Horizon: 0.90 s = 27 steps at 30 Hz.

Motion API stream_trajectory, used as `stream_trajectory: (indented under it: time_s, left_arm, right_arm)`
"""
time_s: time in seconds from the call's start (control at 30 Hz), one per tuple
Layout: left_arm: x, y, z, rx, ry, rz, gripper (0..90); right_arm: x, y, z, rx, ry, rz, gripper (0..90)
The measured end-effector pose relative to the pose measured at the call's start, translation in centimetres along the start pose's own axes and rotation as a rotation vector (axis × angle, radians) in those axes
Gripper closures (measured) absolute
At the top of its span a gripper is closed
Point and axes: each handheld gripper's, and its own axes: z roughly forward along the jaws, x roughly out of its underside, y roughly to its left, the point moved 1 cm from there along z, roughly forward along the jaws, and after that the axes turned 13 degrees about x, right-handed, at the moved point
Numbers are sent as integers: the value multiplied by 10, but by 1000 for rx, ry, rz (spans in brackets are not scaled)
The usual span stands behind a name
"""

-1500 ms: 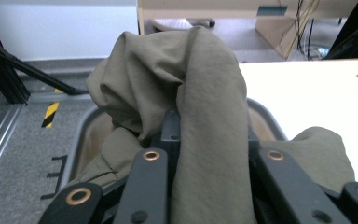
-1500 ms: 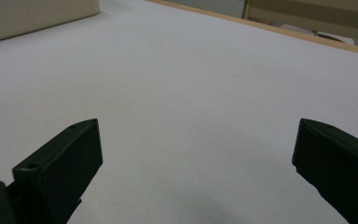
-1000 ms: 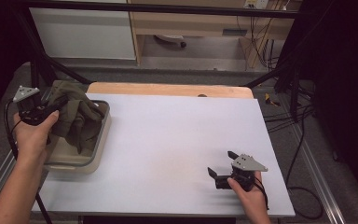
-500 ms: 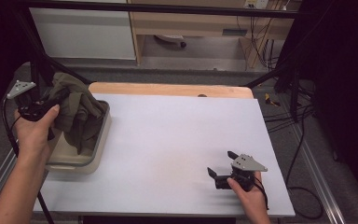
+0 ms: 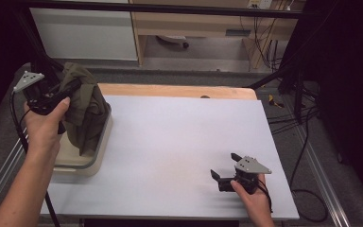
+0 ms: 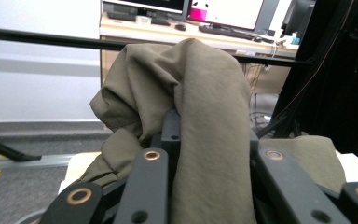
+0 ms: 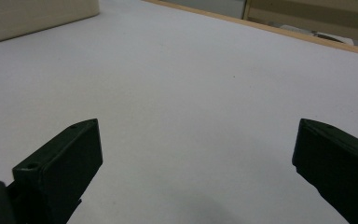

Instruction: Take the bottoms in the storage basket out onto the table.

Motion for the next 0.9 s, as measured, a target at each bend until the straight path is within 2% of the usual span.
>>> stream_trajectory:
  time_s: [0.23, 0.73, 0.9]
  left_arm:
    - [-10, -23, 14, 51, -7, 6, 725]
    - [-10, -78, 45, 159, 23, 36, 724]
    - [0, -100, 60, 191, 67, 64, 723]
  right_arm:
    - [0, 0, 0, 0, 0, -2, 22]
    - [0, 0, 0, -1, -2, 1, 22]
    - [0, 0, 0, -2, -1, 1, 22]
